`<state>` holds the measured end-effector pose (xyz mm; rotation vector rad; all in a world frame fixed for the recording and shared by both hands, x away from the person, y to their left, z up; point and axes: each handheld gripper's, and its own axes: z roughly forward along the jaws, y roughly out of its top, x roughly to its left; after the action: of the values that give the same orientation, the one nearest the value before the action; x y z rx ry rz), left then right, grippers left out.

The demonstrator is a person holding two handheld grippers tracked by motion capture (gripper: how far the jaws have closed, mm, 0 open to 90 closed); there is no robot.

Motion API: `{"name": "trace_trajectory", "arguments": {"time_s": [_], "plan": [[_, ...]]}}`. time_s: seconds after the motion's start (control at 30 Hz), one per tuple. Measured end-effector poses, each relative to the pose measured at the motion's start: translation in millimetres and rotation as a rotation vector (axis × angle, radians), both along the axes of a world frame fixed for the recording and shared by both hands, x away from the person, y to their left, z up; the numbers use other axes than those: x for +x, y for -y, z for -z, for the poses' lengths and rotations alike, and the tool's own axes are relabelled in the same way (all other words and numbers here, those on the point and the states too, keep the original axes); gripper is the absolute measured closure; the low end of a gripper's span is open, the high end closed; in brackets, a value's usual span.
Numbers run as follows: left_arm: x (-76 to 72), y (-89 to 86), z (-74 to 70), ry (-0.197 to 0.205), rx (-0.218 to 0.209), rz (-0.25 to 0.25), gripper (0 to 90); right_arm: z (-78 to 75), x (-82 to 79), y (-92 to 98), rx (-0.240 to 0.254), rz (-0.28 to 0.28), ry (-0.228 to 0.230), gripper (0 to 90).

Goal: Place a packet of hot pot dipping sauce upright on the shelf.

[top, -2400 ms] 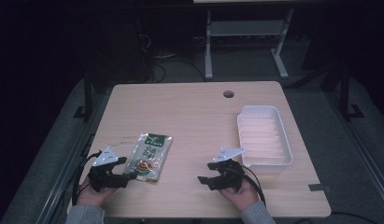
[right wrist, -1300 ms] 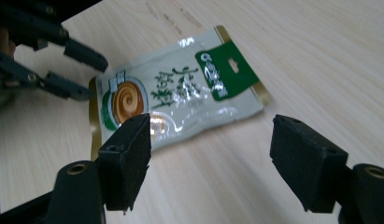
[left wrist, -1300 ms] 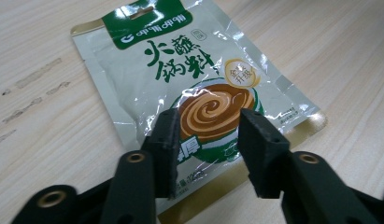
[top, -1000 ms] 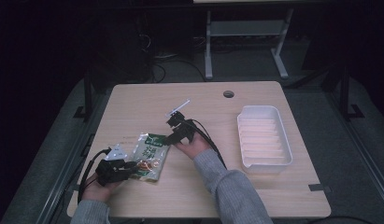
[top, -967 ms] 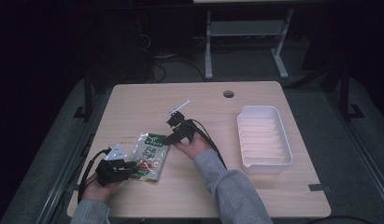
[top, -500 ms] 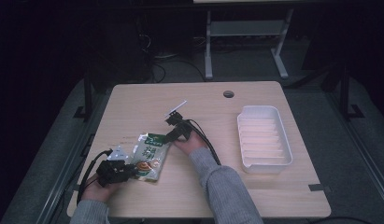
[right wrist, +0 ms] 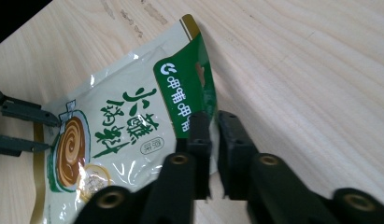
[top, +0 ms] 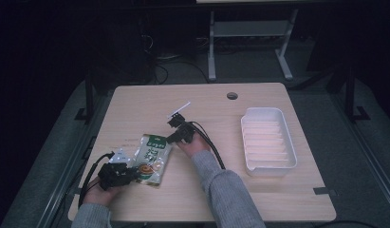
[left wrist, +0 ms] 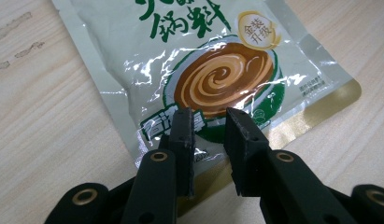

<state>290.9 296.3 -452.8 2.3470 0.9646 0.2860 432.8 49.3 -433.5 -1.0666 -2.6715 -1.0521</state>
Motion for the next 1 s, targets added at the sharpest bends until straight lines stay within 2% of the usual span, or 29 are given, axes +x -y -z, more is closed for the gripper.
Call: {"name": "trace_trajectory", "arguments": {"time_s": [0.27,0.37,0.6,0.73,0.83,1.0], "plan": [[-0.1,0.7,0.2,0.004,0.003,-0.004,73.4,-5.1,-0.5,8.2,0.029,-0.011,-0.029,89.5],[-0.2,1.1,0.1,0.006,0.007,-0.004,73.9,-7.9,0.3,11.1,0.066,-0.023,-0.043,89.6],[0.8,1.5,0.1,0.006,0.009,-0.003,75.0,-3.8,6.4,16.8,0.147,-0.068,-0.119,86.5],[1.1,1.8,0.0,0.006,0.009,-0.004,75.3,4.9,8.9,12.2,0.111,-0.078,-0.143,84.9],[1.3,1.6,0.0,0.003,0.005,-0.007,75.3,12.1,8.7,6.1,0.062,-0.075,-0.134,81.3],[1.2,1.7,0.1,0.005,0.006,-0.006,75.3,18.5,11.7,6.7,0.069,-0.062,-0.179,76.1]]}}
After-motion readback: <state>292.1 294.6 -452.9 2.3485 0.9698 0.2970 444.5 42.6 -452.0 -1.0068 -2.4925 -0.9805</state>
